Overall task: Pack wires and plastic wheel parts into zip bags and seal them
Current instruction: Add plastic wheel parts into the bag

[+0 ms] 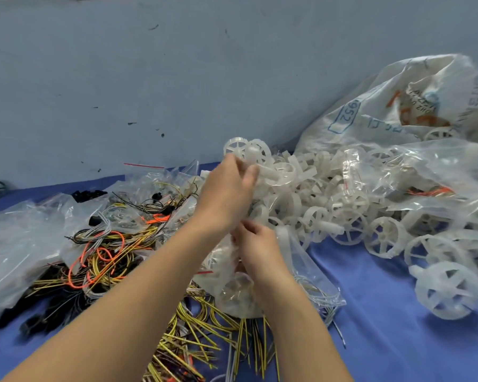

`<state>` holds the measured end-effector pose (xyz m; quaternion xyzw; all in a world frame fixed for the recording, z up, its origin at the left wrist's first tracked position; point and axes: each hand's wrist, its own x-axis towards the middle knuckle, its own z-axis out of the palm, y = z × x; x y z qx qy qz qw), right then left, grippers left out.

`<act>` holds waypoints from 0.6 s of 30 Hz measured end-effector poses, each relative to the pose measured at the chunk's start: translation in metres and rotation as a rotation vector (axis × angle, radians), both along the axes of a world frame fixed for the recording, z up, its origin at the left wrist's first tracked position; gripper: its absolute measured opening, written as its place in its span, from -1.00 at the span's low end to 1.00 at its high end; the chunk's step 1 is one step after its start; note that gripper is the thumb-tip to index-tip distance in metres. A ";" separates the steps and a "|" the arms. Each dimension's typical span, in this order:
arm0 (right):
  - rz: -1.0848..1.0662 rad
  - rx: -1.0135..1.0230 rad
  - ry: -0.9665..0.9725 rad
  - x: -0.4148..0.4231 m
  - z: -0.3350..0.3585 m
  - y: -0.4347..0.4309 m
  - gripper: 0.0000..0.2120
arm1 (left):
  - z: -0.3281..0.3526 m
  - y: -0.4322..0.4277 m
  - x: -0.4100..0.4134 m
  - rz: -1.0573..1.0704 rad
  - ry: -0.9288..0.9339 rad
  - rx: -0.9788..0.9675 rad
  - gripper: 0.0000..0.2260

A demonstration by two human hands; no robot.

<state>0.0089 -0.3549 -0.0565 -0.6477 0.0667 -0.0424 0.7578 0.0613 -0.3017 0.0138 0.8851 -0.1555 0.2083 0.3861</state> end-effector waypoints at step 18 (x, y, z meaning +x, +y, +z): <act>-0.068 -0.409 -0.394 -0.029 0.016 0.037 -0.82 | -0.045 0.137 -0.094 -0.203 0.725 -0.688 -0.82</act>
